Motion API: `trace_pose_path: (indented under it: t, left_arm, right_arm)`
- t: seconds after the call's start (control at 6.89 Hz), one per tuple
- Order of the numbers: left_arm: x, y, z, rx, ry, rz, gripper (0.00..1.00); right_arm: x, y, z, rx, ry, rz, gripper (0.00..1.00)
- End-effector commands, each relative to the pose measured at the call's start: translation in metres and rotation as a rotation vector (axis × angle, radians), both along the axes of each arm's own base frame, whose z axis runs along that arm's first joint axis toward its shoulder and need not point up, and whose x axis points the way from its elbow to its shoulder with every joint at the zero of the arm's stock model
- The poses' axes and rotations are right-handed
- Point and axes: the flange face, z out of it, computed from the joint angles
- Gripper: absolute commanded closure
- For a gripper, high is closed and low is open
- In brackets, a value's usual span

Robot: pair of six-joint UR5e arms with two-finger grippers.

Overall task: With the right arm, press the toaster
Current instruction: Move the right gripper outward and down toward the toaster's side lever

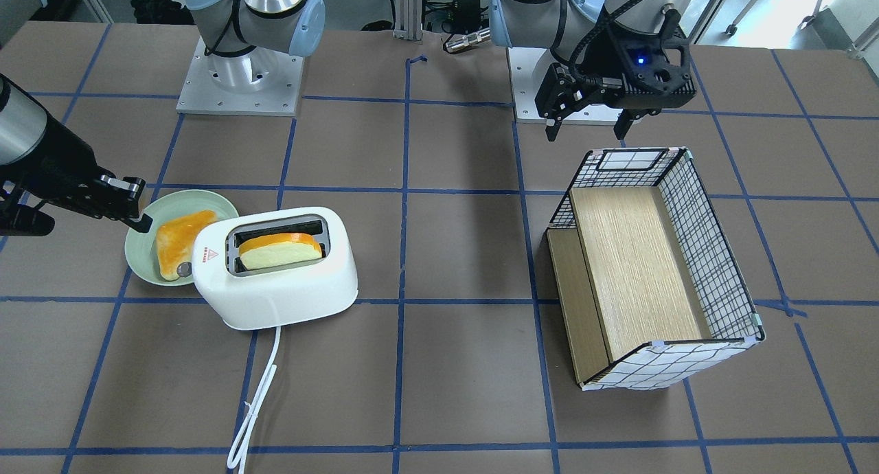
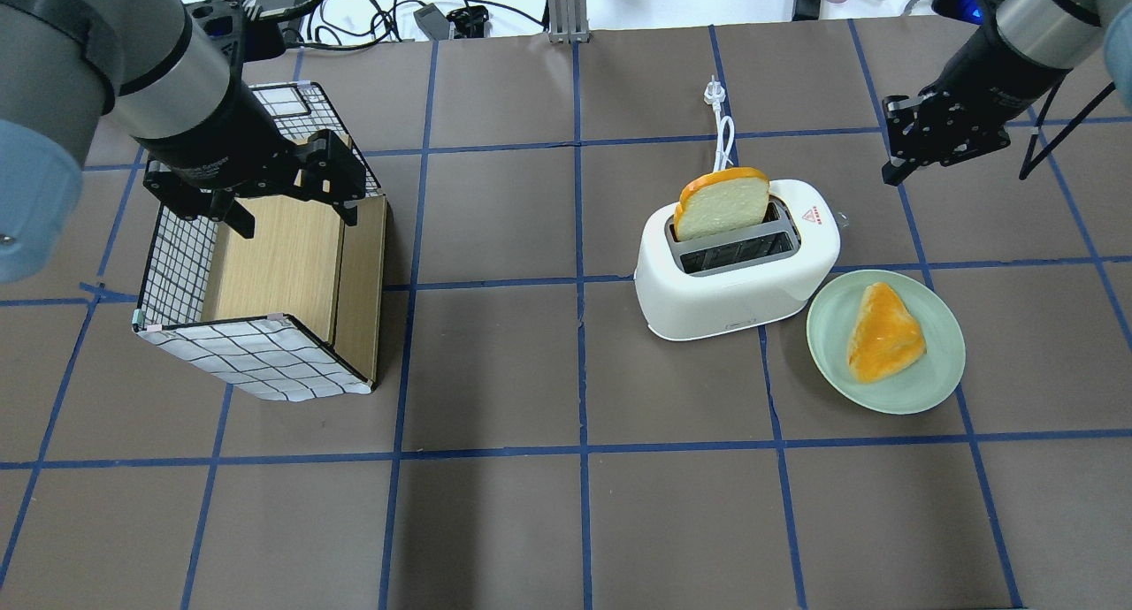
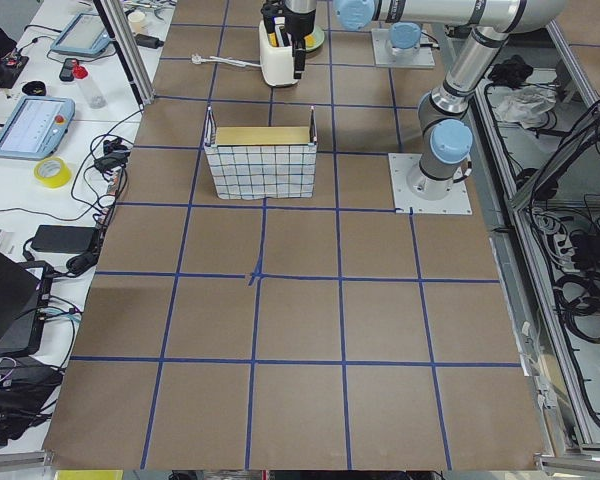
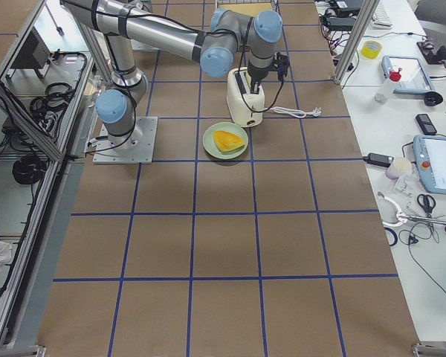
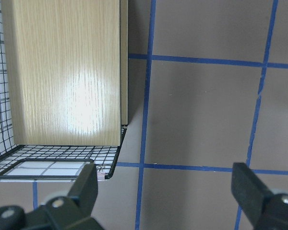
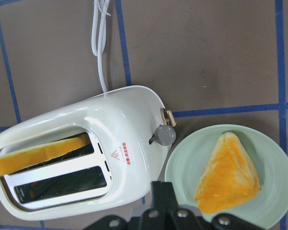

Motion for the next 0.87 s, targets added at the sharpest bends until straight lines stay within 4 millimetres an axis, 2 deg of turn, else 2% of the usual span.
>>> trace_pose_path:
  t: [0.0, 0.29, 0.73]
  left_arm:
    - [0.0, 0.0, 0.0, 0.001, 0.001, 0.0, 0.0]
    - [0.0, 0.0, 0.0, 0.001, -0.001, 0.0, 0.0]
    - [0.0, 0.0, 0.0, 0.001, 0.001, 0.0, 0.0]
  right_arm:
    - [-0.005, -0.004, -0.039, -0.024, -0.029, -0.003, 1.0]
    - [-0.003, -0.011, -0.069, -0.054, -0.072, 0.019, 1.0]
    - [-0.001, -0.005, -0.089, -0.033, -0.08, 0.022, 1.0]
